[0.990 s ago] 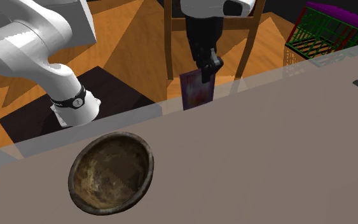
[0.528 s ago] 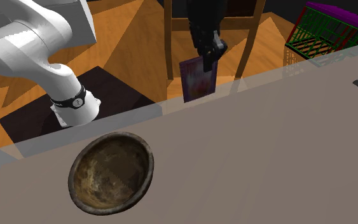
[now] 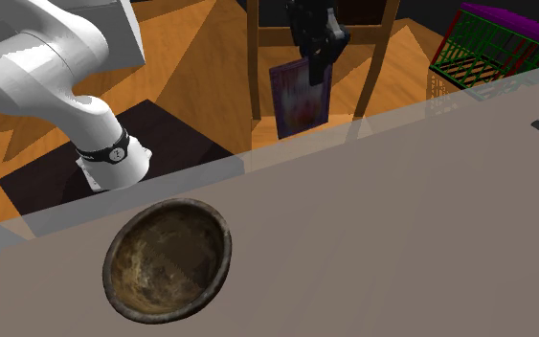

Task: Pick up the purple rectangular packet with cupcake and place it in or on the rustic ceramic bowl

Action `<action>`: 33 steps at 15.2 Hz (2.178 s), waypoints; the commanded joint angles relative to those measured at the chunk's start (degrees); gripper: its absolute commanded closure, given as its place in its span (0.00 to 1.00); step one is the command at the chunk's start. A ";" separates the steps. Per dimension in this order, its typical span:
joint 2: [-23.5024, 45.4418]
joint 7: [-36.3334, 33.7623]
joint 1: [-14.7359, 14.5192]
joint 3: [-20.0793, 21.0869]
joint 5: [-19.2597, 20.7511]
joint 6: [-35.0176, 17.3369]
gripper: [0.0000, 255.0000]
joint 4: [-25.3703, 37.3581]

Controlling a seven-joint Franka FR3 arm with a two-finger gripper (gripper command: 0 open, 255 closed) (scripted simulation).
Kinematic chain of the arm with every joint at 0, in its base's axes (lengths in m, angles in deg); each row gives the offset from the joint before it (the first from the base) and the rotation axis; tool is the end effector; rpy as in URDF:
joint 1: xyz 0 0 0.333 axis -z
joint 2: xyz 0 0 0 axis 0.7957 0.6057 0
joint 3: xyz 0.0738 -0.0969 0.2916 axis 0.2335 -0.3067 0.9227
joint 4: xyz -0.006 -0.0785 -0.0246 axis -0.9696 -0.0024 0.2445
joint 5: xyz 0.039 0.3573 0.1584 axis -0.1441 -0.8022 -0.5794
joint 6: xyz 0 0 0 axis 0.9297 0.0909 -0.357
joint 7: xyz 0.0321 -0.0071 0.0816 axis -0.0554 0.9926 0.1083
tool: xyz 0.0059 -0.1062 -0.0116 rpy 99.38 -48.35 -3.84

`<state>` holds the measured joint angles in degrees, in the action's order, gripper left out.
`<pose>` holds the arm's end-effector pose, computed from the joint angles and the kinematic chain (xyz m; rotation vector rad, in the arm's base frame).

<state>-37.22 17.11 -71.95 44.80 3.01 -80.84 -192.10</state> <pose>0.4427 0.2137 0.5332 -2.6685 -1.5420 -0.1753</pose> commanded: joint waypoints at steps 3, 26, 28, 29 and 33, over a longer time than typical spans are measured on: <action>-0.15 -0.22 0.04 -0.06 0.11 3.15 1.00 2.99; -11.76 26.65 10.00 -19.84 5.63 15.27 1.00 1.73; -11.52 28.94 10.71 -21.59 6.18 16.16 1.00 2.78; -11.66 28.98 10.74 -21.62 6.23 15.41 1.00 1.88; -12.10 29.14 10.89 -21.77 6.40 12.39 1.00 -1.57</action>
<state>-49.17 46.17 -61.12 23.09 9.35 -67.63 -192.72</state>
